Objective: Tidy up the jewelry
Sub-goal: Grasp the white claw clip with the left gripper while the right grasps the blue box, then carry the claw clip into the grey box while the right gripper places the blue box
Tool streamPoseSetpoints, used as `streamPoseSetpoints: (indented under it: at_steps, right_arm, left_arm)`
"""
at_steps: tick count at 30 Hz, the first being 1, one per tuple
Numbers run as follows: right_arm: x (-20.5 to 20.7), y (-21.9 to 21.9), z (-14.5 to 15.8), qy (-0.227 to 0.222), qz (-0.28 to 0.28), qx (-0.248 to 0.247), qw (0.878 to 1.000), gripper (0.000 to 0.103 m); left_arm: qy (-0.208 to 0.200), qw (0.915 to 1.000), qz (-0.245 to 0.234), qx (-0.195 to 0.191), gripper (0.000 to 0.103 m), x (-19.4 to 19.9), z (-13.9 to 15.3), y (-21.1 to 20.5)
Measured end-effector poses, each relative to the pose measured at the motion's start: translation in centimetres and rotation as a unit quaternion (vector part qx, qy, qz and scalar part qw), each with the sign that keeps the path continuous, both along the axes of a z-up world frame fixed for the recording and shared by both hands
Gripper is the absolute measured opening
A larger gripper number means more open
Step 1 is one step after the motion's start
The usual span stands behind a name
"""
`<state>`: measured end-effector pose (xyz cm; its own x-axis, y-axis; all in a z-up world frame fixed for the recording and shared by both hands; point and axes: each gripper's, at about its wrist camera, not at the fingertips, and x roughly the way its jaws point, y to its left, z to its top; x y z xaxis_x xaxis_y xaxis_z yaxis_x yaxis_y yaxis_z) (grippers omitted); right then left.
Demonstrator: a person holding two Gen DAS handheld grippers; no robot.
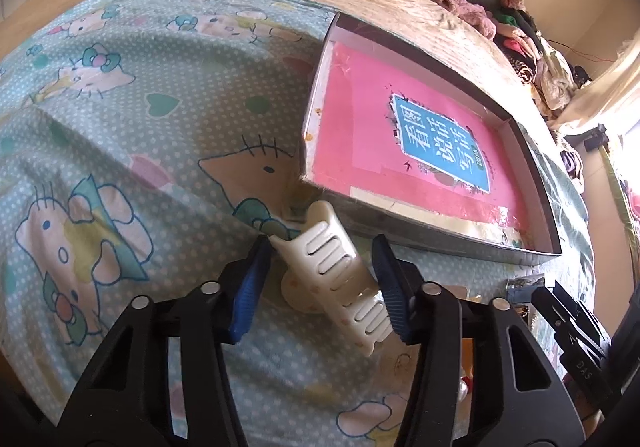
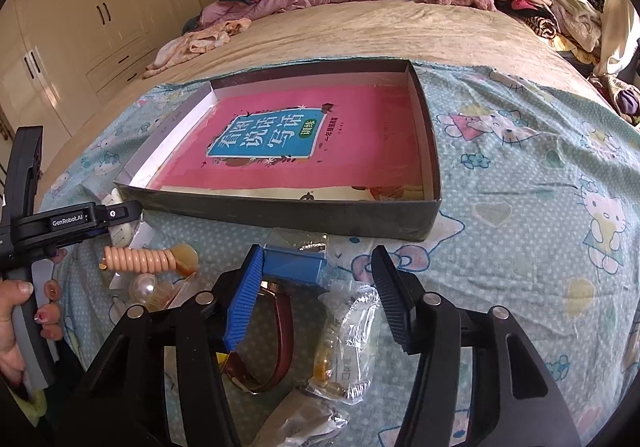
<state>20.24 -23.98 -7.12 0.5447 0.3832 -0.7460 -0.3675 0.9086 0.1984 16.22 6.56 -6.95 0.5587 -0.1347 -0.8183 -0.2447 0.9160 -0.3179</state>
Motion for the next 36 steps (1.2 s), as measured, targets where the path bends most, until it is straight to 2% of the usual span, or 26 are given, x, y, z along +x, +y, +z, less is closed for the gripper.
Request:
streamPoseSetpoints:
  at_steps: [4,6,11,19,27,36]
  right_arm:
    - [0.2,0.4,-0.4,0.0,0.014,0.005,1.0,0.043]
    - [0.2,0.7,-0.3,-0.006,0.021,0.001,1.0,0.035]
    - [-0.4,0.4,0.5,-0.023,0.026,0.01,0.999,0.034]
    - [-1.2,-1.3,4.3,-0.065,0.023,0.042,0.997,0.034]
    - [0.8,-2.2,6.7,-0.1,0.006,0.044,0.994,0.034]
    - [3.8,-2.9,7.2,-0.11,-0.015,0.035,0.993,0.034]
  left_arm:
    - [-0.008,0.9998,-0.011,0.014,0.035,0.0,0.3,-0.1]
    - [-0.016,0.9997,-0.015,0.013,0.029,-0.1,0.5,0.1]
    - [-0.044,0.9984,-0.027,0.023,0.021,-0.8,2.6,-0.1]
    - [-0.077,0.9957,-0.042,0.03,0.02,-0.8,6.1,0.4]
    - [-0.106,0.9924,-0.043,0.047,0.02,1.8,8.8,0.2]
    - [-0.108,0.9921,-0.047,0.044,0.02,5.7,9.1,-0.6]
